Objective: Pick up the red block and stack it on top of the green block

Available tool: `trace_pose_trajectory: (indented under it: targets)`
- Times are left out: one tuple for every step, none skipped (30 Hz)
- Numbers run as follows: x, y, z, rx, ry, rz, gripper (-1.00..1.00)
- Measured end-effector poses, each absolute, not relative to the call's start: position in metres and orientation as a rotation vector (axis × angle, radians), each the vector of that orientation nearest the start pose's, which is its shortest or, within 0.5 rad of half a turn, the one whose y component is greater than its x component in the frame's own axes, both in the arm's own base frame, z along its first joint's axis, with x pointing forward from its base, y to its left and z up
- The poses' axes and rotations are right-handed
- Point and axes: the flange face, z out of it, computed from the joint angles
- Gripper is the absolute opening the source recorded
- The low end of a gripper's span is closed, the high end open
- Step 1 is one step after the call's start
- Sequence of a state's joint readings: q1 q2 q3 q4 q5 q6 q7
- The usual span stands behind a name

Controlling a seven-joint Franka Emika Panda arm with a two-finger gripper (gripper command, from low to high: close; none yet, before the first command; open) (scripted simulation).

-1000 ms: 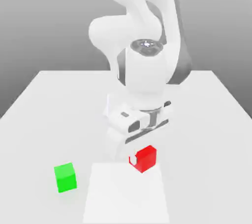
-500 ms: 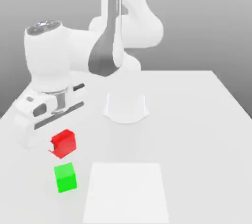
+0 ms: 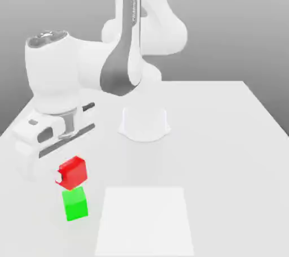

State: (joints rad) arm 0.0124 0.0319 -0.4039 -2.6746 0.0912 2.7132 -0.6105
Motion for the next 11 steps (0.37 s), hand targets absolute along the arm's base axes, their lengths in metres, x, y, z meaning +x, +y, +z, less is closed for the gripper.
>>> trace_pose_trajectory:
  targets:
    - [0.384, -0.164, 0.223, -3.117, -0.212, -0.032, -1.0]
    - [0.383, -0.164, 0.219, -3.119, -0.211, -0.03, -1.0]
    - [0.383, -0.164, 0.215, -3.12, -0.209, -0.028, -1.0]
    - [0.381, -0.164, 0.21, -3.122, -0.207, -0.025, -1.0]
    - [0.38, -0.165, 0.205, -3.124, -0.204, -0.022, -1.0]
    - [0.378, -0.165, 0.199, -3.126, -0.202, -0.018, -1.0]
    - [0.376, -0.165, 0.194, -3.128, -0.199, -0.014, -1.0]
    - [0.374, -0.165, 0.188, -3.13, -0.196, -0.009, -1.0]
    - [0.372, -0.166, 0.183, -3.132, -0.192, -0.003, 1.0]
    - [0.372, -0.166, 0.183, -3.132, -0.192, -0.003, 1.0]
    - [0.372, -0.166, 0.183, -3.132, -0.192, -0.003, 1.0]
